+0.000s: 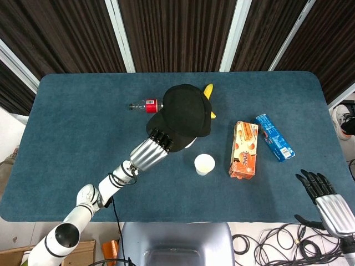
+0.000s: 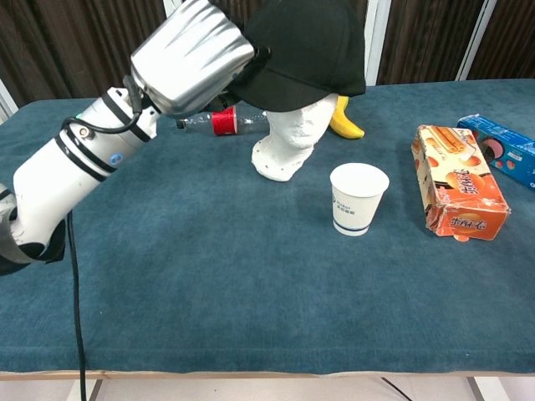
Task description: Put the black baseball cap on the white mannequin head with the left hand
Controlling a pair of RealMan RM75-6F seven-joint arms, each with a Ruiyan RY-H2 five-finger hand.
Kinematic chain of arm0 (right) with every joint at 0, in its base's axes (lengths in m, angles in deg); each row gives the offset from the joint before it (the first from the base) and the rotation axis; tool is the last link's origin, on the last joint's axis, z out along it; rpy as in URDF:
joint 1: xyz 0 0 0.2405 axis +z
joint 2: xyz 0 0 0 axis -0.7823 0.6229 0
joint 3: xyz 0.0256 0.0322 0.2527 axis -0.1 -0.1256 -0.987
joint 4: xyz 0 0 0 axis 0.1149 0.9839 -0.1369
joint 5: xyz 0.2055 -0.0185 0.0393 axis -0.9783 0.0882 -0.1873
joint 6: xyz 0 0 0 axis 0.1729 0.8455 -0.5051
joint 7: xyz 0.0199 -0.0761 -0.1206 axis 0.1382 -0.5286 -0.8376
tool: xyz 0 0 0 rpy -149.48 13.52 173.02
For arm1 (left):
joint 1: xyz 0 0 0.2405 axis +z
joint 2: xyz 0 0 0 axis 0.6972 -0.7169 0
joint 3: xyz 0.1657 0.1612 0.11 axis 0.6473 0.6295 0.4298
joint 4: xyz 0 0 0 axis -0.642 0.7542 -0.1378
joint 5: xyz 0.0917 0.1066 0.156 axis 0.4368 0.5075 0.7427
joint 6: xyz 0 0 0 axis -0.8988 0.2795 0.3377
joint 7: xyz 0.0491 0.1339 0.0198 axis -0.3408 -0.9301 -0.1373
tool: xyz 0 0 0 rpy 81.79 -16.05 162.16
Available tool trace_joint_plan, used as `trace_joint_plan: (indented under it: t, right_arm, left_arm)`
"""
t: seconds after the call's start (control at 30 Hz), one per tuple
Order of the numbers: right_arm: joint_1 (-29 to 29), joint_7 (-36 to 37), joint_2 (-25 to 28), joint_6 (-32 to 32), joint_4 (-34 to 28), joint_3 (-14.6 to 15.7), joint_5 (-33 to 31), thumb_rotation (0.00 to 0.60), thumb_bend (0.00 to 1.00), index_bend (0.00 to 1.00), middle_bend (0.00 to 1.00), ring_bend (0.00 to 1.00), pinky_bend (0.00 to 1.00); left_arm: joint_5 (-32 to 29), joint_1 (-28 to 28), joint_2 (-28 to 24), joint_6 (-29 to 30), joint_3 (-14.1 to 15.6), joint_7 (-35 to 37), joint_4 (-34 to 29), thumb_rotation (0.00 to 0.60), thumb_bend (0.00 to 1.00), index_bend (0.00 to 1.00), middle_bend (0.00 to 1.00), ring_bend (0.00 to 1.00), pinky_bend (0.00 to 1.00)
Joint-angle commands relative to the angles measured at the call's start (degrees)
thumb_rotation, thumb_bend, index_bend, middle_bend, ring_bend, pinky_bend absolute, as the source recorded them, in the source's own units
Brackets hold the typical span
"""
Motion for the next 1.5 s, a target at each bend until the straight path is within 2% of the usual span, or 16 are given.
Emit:
trace_joint_plan:
  t: [0.03,0.07,0.13,0.23,0.33,0.63,0.87,0.97,1.03,1.07,1.13,1.2,1.27,1.33,1.4,1.5]
  right_arm:
    - [0.0,0.0,0.0,0.0,0.0,0.1,0.1,0.600,0.08,0.00,0.00,0.00,0.00]
    - [0.0,0.0,0.0,0.0,0.0,0.1,0.1,0.600,0.08,0.00,0.00,0.00,0.00]
    - [0.0,0.0,0.0,0.1,0.0,0.0,0.1,0.600,0.08,0.00,0.00,0.00,0.00]
    - [0.0,-0.2,-0.1,0.1,0.0,0.1,0.2,0.600,0.08,0.00,0.00,0.00,0.00]
    - [0.0,-0.4,-0.1,0.0,-0.1,0.1,0.2,0.600,0.08,0.00,0.00,0.00,0.00]
    - [-0.2,-0.1,0.0,0.4,-0.1,0.2,0.3,0.600,0.08,0.00,0.00,0.00,0.00]
    - [-0.3,-0.2,-0.2,0.6,0.2,0.3,0.6,0.600,0.08,0.00,0.00,0.00,0.00]
    - [-0.3,-1.0,-0.3,0.3,0.0,0.4,0.7,0.600,0.08,0.00,0.00,0.00,0.00]
    - [-0.3,-1.8,-0.5,0.3,-0.3,0.3,0.6,0.600,0.08,0.00,0.00,0.00,0.00]
    - [-0.3,-2.4,-0.7,0.4,-0.5,0.2,0.5,0.600,0.08,0.00,0.00,0.00,0.00]
    - [-0.5,-3.3,-0.9,0.4,-0.7,0.1,0.2,0.600,0.08,0.00,0.00,0.00,0.00]
    - [-0.6,-4.6,-1.3,0.6,-1.0,-0.1,0.0,0.600,0.08,0.00,0.00,0.00,0.00]
    - [-0.8,-5.4,-1.6,0.8,-1.3,-0.2,-0.1,0.600,0.08,0.00,0.00,0.00,0.00]
    - [-1.0,-6.3,-1.9,0.8,-1.4,-0.3,-0.5,0.600,0.08,0.00,0.00,0.00,0.00]
    - [-0.9,-7.1,-2.3,0.3,-1.7,-0.7,-1.3,0.600,0.08,0.00,0.00,0.00,0.00]
    - [-0.6,-8.3,-2.6,-0.3,-2.1,-1.1,-2.0,0.600,0.08,0.00,0.00,0.00,0.00]
  left_arm:
    - [-1.3,0.8,0.0,-1.6,-1.0,-0.2,-1.7,0.600,0.37,0.12,0.33,0.37,0.55]
    - [-1.7,0.9,-0.2,-2.0,-1.3,-0.3,-2.2,0.600,0.35,0.06,0.27,0.32,0.53]
    - [-2.2,1.3,-0.5,-2.8,-1.8,-0.3,-3.7,0.600,0.32,0.01,0.18,0.25,0.49]
    - [-2.3,2.0,-1.3,-3.0,-1.9,-0.5,-5.9,0.600,0.29,0.00,0.07,0.15,0.45]
    - [-1.7,2.9,-2.1,-1.9,-1.4,-0.7,-8.3,0.600,0.27,0.00,0.01,0.09,0.42]
    - [0.5,9.5,-6.4,2.2,1.3,-4.8,-18.4,0.600,0.26,0.00,0.00,0.04,0.36]
    - [-0.3,21.9,-14.1,6.8,5.1,-4.8,-30.2,0.600,0.26,0.00,0.00,0.02,0.31]
    - [-3.2,28.3,-20.6,5.4,7.4,-5.6,-39.0,0.600,0.26,0.00,0.01,0.02,0.25]
    - [-8.7,32.9,-28.1,1.8,8.5,-9.5,-49.4,0.600,0.26,0.00,0.01,0.00,0.15]
    - [-12.6,34.8,-32.6,-0.1,8.3,-11.1,-57.3,0.600,0.26,0.00,0.00,0.00,0.12]
    - [-17.0,36.5,-38.9,-2.8,8.2,-10.2,-67.8,0.600,0.27,0.00,0.00,0.00,0.09]
    - [-20.9,38.4,-44.9,-5.3,8.2,-5.4,-75.1,0.600,0.27,0.00,0.00,0.00,0.07]
    - [-22.0,40.0,-47.6,-5.6,7.9,-1.1,-75.9,0.600,0.29,0.00,0.00,0.00,0.06]
    - [-22.4,41.7,-48.2,-5.8,7.2,4.0,-73.4,0.600,0.29,0.00,0.00,0.00,0.05]
    - [-20.8,42.4,-48.2,-6.5,7.0,8.3,-70.8,0.600,0.29,0.00,0.00,0.00,0.03]
    - [-17.1,42.9,-48.7,-5.8,7.1,10.4,-69.6,0.600,0.30,0.00,0.00,0.00,0.02]
